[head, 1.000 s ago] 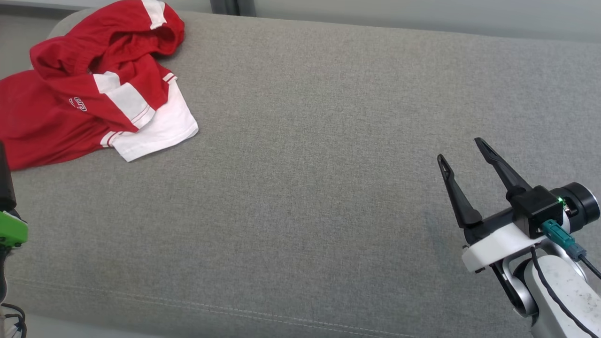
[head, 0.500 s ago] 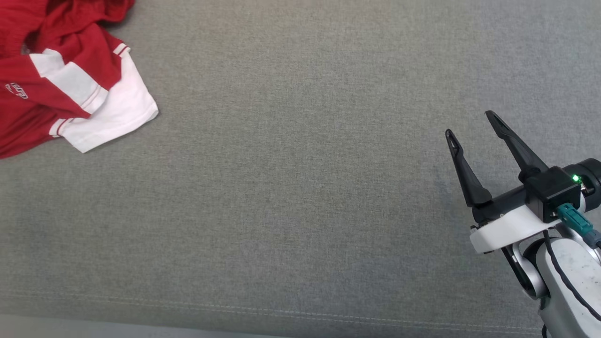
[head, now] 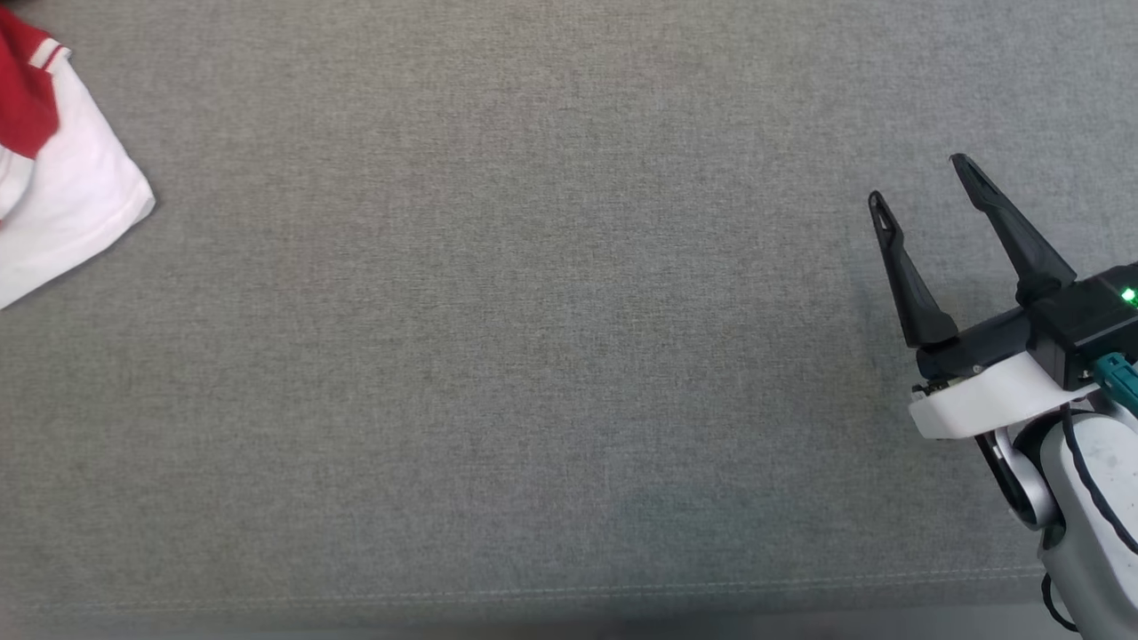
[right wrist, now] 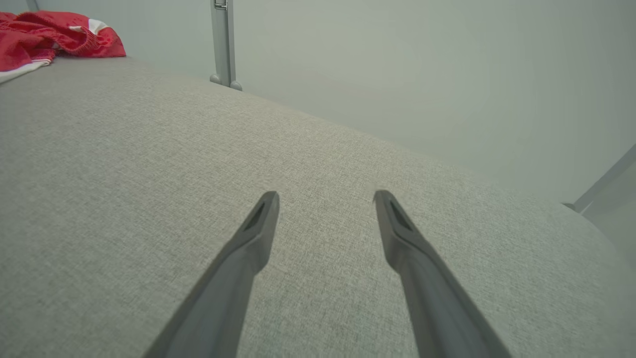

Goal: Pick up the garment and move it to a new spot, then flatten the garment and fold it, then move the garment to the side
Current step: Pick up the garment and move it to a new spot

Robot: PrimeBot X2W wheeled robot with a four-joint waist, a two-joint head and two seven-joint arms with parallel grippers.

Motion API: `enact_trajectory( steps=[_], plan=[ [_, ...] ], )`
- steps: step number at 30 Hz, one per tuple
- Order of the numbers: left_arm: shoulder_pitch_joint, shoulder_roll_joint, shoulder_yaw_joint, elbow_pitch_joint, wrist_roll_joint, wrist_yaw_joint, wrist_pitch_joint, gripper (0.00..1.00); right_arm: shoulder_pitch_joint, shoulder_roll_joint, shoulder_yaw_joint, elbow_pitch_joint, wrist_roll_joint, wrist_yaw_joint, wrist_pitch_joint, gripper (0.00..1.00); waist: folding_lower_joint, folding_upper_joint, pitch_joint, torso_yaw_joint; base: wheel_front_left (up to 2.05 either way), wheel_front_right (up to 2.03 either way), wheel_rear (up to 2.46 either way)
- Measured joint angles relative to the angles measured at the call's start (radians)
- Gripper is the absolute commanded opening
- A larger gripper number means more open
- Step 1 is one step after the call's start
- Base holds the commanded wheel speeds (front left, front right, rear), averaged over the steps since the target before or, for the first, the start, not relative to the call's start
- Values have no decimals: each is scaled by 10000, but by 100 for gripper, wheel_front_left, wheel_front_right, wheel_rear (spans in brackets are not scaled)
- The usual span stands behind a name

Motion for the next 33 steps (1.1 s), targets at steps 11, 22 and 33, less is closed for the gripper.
enact_trajectory(
  steps=[11,22,33],
  plan=[
    [-668,107,-487,692,205,228,286,100,-122,-19,-63,-109,-29,-71,-15,100,0,0,774,-597,0,0,0],
    [-865,203,-625,1526,727,593,36,100,-164,-2,-228,-182,-29,-174,-128,100,0,0,1093,-801,0,0,0],
    [-1675,-69,-512,1783,552,591,-253,100,-164,-50,-253,-353,-29,-178,-128,100,0,0,1251,-740,0,0,0]
  ],
)
